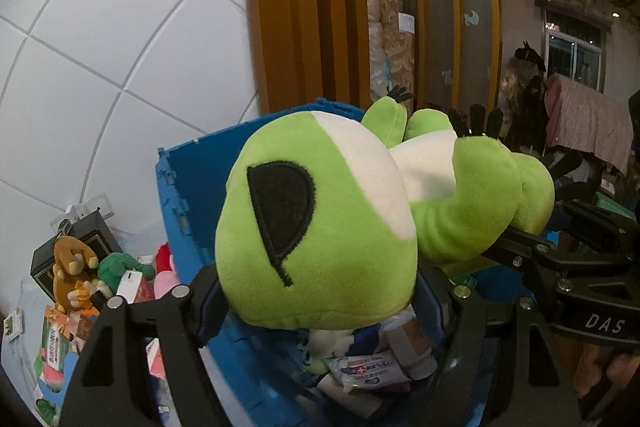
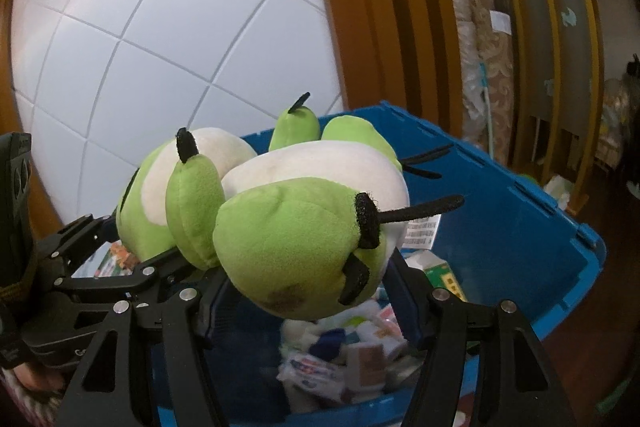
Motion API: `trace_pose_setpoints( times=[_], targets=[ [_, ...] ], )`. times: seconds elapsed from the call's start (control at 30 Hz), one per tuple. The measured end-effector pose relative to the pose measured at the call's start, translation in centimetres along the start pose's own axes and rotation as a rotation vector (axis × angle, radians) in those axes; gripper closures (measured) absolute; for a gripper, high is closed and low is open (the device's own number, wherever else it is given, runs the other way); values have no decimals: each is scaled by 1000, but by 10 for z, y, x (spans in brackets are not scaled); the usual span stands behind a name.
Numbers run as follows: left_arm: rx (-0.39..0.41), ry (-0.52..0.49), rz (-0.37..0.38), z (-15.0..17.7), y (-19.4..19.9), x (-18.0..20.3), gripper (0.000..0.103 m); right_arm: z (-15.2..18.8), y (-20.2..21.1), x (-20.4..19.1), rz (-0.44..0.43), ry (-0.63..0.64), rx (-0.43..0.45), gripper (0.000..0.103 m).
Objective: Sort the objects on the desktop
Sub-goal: 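Carry both plushes over the blue bin and open both tools to drop them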
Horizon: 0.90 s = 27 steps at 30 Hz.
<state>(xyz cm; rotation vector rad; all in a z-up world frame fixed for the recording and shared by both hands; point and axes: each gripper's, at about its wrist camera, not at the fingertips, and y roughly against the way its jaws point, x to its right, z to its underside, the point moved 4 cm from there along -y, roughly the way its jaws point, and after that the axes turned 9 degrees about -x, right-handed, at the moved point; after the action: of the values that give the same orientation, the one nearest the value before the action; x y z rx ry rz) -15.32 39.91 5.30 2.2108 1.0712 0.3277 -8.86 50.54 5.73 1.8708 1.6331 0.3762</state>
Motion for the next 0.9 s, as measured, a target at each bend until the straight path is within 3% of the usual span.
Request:
trace_pose_setpoints(
  times=[0.43, 0.6, 0.73, 0.9],
  targets=[
    [-95, 3, -70, -7, -21, 3, 20, -5, -21, 32, -76, -13, -40, 35],
    [-78, -9, -119, -5, -18, 4, 19, -4, -21, 31, -56, -5, -33, 32],
    [-65, 13, -136, -3, -15, 0, 19, -4, -20, 29, -53, 5, -29, 18],
    [-43, 62, -144, 2, -6, -8, 19, -1, -15, 25, -53, 16, -25, 9]
  ],
)
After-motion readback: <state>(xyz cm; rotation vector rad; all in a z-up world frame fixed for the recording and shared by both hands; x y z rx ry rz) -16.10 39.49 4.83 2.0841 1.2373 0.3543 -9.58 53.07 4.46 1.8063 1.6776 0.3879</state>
